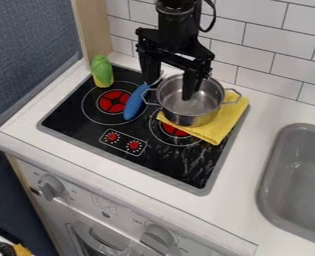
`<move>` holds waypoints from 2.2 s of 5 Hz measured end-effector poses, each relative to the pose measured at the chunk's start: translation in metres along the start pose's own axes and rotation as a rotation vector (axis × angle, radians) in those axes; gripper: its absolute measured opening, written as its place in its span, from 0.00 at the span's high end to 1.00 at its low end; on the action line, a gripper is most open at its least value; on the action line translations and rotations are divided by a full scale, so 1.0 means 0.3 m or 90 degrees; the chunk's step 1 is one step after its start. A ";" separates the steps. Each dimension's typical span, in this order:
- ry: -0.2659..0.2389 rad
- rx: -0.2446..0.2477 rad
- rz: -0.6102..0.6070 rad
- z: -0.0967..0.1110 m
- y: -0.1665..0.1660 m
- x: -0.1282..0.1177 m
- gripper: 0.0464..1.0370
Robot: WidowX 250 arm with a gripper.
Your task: Doing something in the pot.
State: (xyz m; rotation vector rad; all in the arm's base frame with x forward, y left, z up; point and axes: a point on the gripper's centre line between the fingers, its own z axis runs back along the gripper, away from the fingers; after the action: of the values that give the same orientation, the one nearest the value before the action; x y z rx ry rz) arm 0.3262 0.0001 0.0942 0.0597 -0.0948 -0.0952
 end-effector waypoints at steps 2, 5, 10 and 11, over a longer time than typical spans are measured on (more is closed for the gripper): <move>-0.008 0.004 0.081 -0.006 0.153 0.049 0.04; 0.005 0.017 0.234 -0.090 0.552 0.075 0.04; 0.045 -0.017 0.198 -0.241 0.494 0.135 0.20; 0.038 -0.019 0.184 -0.238 0.465 0.153 0.37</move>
State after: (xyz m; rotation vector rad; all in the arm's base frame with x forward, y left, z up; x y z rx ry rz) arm 0.3914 0.1381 0.0365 0.0186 -0.0413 0.1940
